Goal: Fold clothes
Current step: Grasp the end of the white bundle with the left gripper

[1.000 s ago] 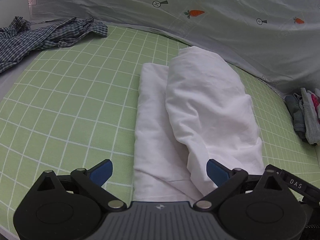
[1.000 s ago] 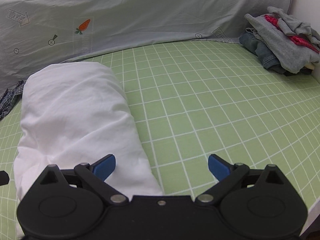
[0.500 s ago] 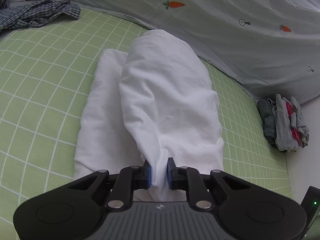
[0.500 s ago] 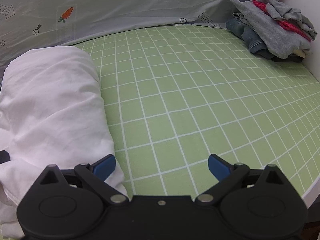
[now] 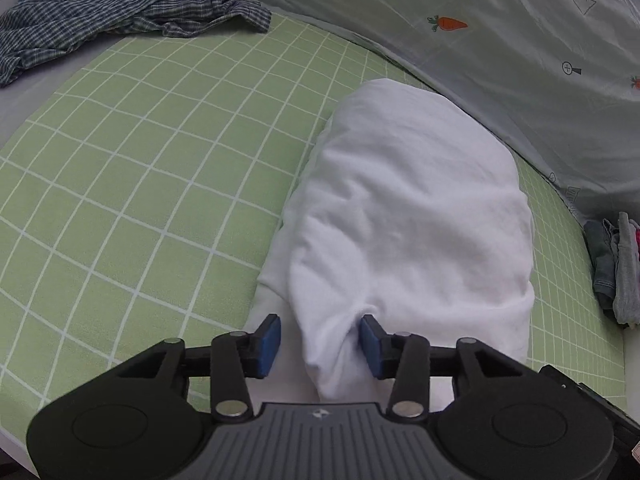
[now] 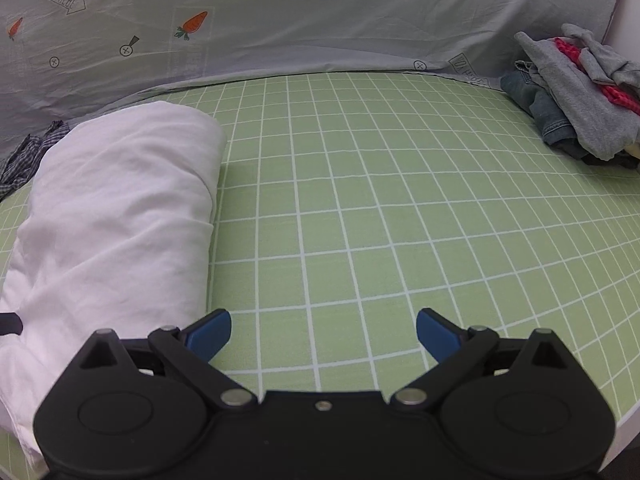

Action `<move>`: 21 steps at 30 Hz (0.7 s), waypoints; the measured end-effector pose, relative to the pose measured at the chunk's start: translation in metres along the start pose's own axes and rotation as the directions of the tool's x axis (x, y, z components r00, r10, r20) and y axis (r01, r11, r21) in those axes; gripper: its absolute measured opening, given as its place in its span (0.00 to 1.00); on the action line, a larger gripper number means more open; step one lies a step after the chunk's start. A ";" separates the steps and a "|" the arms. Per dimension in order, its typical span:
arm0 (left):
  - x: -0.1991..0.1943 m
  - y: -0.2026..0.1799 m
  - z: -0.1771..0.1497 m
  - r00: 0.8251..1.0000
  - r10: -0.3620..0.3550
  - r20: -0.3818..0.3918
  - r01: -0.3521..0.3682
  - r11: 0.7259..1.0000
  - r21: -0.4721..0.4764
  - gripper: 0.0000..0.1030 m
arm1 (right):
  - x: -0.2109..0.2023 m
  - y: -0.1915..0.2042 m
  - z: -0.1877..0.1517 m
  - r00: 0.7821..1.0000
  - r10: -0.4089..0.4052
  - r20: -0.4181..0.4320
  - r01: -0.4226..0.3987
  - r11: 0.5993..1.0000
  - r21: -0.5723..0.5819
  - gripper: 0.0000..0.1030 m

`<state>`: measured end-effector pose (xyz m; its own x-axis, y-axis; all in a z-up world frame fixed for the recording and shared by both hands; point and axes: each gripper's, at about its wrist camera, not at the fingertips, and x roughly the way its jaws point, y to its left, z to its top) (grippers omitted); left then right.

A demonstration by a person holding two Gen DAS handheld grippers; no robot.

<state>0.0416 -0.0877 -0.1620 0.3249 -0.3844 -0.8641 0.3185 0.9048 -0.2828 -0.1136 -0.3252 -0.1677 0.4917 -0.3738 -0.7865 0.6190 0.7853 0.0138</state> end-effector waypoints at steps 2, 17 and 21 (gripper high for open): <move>-0.003 -0.008 0.002 0.997 0.076 0.011 -0.076 0.993 0.086 0.86 | -0.001 0.007 0.000 0.999 0.036 0.004 -0.036 0.999 -0.023 0.97; 0.025 -0.003 0.012 0.997 0.044 -0.058 -0.034 0.985 0.172 0.99 | 0.023 0.053 0.019 0.973 0.215 -0.077 -0.221 0.972 -0.079 1.00; 0.033 0.001 0.015 0.996 0.021 -0.083 -0.006 0.984 0.176 1.00 | 0.033 0.054 0.022 0.969 0.225 -0.107 -0.232 0.971 -0.057 1.00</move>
<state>0.0662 -0.1029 -0.1846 0.2566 -0.3490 -0.9013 0.4682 0.8607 -0.2001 -0.0501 -0.3057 -0.1796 0.5501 -0.1328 -0.8245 0.4520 0.8775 0.1602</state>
